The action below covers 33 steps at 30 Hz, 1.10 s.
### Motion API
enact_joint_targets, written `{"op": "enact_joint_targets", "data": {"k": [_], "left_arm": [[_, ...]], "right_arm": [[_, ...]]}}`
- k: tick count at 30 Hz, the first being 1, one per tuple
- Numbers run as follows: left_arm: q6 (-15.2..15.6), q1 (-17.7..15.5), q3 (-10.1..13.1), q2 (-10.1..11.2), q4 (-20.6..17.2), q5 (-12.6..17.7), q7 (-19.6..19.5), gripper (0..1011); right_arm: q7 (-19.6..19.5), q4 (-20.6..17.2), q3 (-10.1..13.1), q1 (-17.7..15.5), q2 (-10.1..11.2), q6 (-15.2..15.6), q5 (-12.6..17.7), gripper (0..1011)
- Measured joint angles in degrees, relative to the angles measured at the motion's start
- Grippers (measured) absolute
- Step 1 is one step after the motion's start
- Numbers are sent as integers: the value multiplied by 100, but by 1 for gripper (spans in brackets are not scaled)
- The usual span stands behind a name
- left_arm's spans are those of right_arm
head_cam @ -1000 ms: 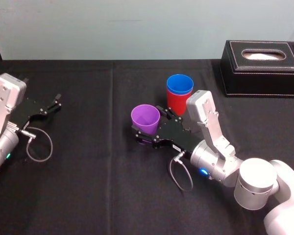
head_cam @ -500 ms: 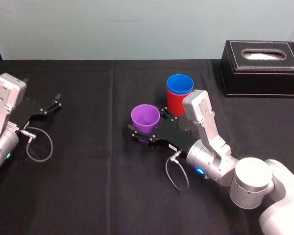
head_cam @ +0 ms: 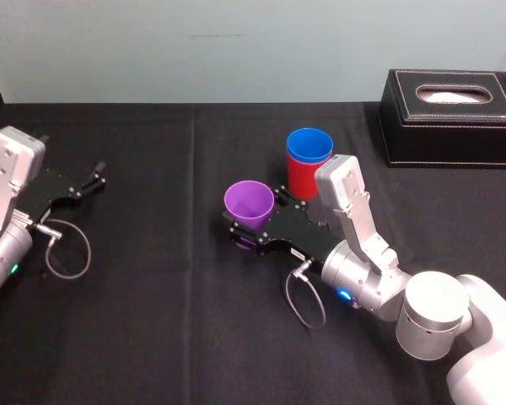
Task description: Stack the three plastic cups sequentially using one hand.
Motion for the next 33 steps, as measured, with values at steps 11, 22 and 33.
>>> {"op": "enact_joint_targets", "data": {"k": [11,22,33], "left_arm": [[0,0,0,0,0,0,0,1005],[0,0,0,0,0,0,0,1005],[0,0,0,0,0,0,0,1005]], "right_arm": [[0,-6,6,-5,4,5,0,755],[-121,-83,-35,-10,30,103,-179,732],[-21,-662,56,44,224,687,-107,732]]}}
